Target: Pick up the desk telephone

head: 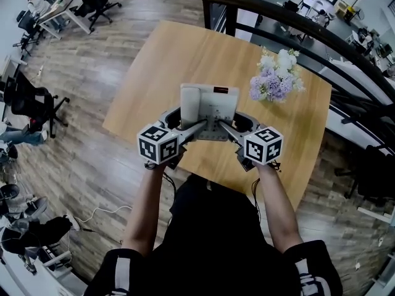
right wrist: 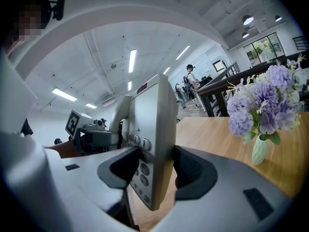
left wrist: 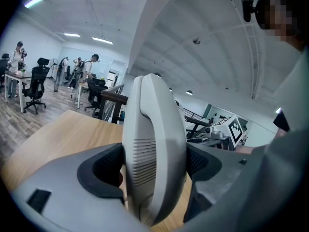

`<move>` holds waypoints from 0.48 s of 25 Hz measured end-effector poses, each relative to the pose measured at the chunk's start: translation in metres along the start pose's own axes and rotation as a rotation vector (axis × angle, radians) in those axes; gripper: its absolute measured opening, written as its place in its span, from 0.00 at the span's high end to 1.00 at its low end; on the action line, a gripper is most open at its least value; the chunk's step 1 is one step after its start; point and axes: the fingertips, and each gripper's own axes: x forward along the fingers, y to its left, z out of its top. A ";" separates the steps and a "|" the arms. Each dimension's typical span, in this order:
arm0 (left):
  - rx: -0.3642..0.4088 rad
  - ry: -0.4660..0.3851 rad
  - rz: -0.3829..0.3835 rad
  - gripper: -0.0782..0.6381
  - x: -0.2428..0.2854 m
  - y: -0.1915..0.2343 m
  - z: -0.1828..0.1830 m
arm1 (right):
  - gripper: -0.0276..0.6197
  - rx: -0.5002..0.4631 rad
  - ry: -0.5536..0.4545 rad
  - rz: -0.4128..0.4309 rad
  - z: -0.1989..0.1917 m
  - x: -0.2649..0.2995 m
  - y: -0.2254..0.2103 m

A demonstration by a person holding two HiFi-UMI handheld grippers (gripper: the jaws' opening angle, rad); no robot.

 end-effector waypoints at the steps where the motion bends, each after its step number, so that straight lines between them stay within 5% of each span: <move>1: -0.001 0.001 -0.001 0.35 0.000 0.000 -0.001 | 0.59 0.001 0.001 -0.001 -0.001 -0.001 0.000; 12: -0.021 0.020 -0.007 0.35 0.007 0.004 -0.011 | 0.59 0.015 0.017 -0.011 -0.010 0.003 -0.007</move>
